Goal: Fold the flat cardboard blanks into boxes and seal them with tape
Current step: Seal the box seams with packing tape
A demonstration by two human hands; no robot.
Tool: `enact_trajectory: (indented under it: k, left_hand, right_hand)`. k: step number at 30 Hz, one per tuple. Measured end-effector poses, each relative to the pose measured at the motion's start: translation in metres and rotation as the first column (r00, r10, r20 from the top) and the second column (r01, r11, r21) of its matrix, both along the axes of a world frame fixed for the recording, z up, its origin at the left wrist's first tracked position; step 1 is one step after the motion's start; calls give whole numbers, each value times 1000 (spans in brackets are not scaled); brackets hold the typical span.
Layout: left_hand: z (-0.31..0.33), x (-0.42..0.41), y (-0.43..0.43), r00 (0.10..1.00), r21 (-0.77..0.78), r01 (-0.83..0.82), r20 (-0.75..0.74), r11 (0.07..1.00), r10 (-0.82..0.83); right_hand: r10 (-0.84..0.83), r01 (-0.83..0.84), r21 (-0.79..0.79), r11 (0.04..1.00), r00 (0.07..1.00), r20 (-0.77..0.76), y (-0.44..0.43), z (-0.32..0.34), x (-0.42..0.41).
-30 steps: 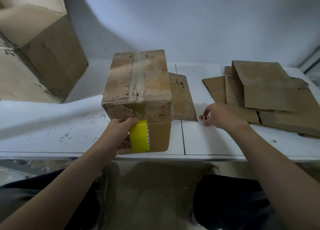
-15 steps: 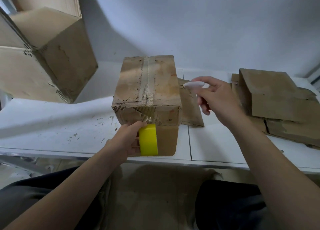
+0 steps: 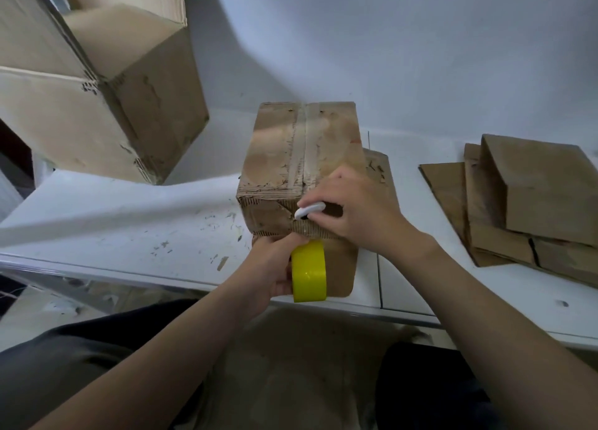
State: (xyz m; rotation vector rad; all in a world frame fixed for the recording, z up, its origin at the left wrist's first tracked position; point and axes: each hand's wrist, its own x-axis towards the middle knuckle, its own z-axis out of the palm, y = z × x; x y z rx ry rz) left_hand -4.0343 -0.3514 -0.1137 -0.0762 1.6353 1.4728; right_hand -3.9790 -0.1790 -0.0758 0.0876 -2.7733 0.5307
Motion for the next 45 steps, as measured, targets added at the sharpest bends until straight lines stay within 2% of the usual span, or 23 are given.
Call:
enact_trajectory:
  k: [8, 13, 17, 21, 24, 26, 28, 32, 33, 35, 39, 42, 45]
  left_hand:
    - [-1, 1, -2, 999, 13, 31, -12, 999, -31]
    - [-1, 1, -2, 1000, 20, 23, -19, 1000, -23]
    - [0, 1, -2, 999, -9, 29, -35, 1000, -30]
    - [2, 3, -4, 996, -29, 63, -56, 998, -65]
    - [9, 2, -7, 991, -37, 97, -93, 995, -100]
    - [15, 0, -11, 984, -58, 127, -115, 990, -133]
    - [22, -3, -16, 968, -105, 176, -160, 979, -191]
    - [35, -6, -27, 901, -211, 330, -220, 920, -373]
    - [37, -7, -29, 890, -226, 351, -222, 909, -399]
    - [38, -7, -32, 870, -252, 377, -233, 891, -434]
    - [37, -11, -38, 884, -257, 333, -249, 907, -395]
    - [37, -15, -40, 905, -237, 270, -268, 933, -330]
    - [36, -18, -40, 909, -211, 213, -316, 954, -273]
  right_hand:
    - [0, 8, 95, 995, 996, -86, -6, -9, -5]
    - [92, -86, 262, 961, 996, -11, -8, -8, -4]
    - [125, -135, 226, 965, 990, 59, 9, -3, -1]
    - [130, -148, 85, 985, 973, 190, 20, 3, 9]
    - [83, -59, -167, 984, 986, 142, 18, 11, 14]
    - [-10, 40, -394, 918, 997, 77, 16, 18, 13]
    - [-147, 119, -544, 830, 989, -8, 14, 22, 8]
    - [-462, 340, -600, 724, 885, -55, 18, 12, -11]
    - [-504, 394, -563, 726, 862, -46, 22, 7, -16]
    - [-522, 465, -396, 792, 852, -43, 30, -2, -23]
    - [-506, 501, -75, 862, 854, -122, 32, -5, -28]
    - [-361, 416, 142, 898, 882, -302, 15, 2, -25]
    - [-337, 393, 297, 870, 914, -224, -8, -6, -22]
